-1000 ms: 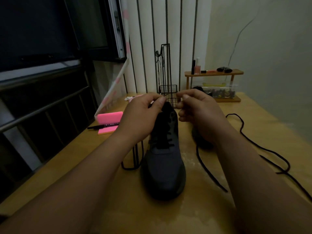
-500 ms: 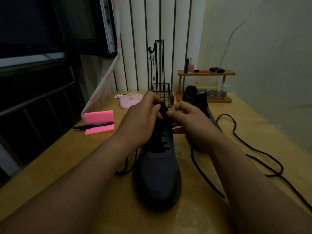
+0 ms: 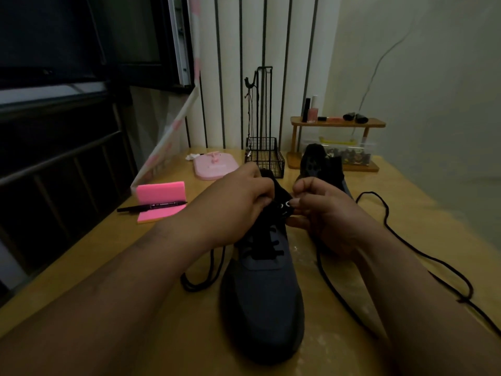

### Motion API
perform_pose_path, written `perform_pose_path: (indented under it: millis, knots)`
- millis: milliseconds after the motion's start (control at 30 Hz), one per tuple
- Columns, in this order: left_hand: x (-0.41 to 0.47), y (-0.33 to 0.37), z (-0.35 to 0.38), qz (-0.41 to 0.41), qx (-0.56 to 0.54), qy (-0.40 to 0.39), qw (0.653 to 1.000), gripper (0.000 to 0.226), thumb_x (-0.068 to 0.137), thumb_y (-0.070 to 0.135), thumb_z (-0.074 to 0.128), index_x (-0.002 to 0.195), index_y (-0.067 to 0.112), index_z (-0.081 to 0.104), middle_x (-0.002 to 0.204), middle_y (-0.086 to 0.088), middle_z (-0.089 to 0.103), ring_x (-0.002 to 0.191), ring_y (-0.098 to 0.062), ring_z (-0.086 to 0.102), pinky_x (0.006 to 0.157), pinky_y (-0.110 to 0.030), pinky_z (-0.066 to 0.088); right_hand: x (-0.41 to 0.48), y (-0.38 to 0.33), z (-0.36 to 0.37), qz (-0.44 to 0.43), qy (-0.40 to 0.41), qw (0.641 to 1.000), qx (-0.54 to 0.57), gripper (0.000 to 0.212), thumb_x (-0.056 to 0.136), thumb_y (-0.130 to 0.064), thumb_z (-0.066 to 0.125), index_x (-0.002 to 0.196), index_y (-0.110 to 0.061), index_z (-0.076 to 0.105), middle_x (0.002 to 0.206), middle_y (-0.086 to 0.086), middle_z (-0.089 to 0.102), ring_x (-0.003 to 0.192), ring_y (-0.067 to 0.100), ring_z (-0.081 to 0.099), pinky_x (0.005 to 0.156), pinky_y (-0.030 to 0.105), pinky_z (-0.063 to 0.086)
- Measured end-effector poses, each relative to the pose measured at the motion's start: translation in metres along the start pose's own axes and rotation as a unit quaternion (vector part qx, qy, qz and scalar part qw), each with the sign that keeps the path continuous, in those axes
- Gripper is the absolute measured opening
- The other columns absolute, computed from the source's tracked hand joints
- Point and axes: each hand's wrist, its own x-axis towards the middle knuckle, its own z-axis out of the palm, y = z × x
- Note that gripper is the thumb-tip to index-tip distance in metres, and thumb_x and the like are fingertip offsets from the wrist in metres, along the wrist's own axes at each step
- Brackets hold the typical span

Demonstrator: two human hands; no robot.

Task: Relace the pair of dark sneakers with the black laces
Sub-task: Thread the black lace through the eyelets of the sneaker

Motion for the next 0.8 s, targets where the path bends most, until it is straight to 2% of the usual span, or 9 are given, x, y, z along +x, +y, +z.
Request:
perform_pose_path:
  millis: [200, 533, 800]
  knots:
    - [-0.0003, 0.0013, -0.0006, 0.005, 0.021, -0.010, 1.000, 0.012, 0.105, 0.027, 0.058, 0.111, 0.025, 0.068, 0.110, 0.004, 0.048, 0.091, -0.013, 0.053, 0.073, -0.026, 0.046, 0.0009, -0.0002, 0.0014, 0.004, 0.002, 1.000, 0.005, 0.021, 0.096, 0.008, 0.055, 0.103, -0.012, 0.052, 0.084, 0.002, 0.065, 0.084, 0.021, 0.068, 0.077, 0.037, 0.058]
    - [0.0003, 0.0003, 0.0005, -0.005, -0.011, 0.003, 1.000, 0.009, 0.103, 0.024, 0.060, 0.105, 0.025, 0.069, 0.107, 0.008, 0.049, 0.093, -0.008, 0.049, 0.071, -0.008, 0.035, -0.0013, -0.0011, 0.0009, 0.005, 0.007, 1.000, -0.003, 0.020, 0.096, 0.006, 0.056, 0.107, -0.011, 0.053, 0.090, 0.006, 0.066, 0.084, 0.021, 0.070, 0.074, 0.035, 0.059]
    - [0.0006, 0.0033, 0.0016, -0.009, -0.004, -0.011, 1.000, 0.010, 0.104, 0.025, 0.060, 0.106, 0.027, 0.069, 0.108, 0.008, 0.048, 0.092, -0.008, 0.050, 0.070, -0.014, 0.037, -0.0016, -0.0013, 0.0015, 0.011, 0.009, 1.000, -0.002, 0.019, 0.097, 0.005, 0.055, 0.106, -0.011, 0.053, 0.091, 0.006, 0.065, 0.089, 0.024, 0.069, 0.082, 0.040, 0.058]
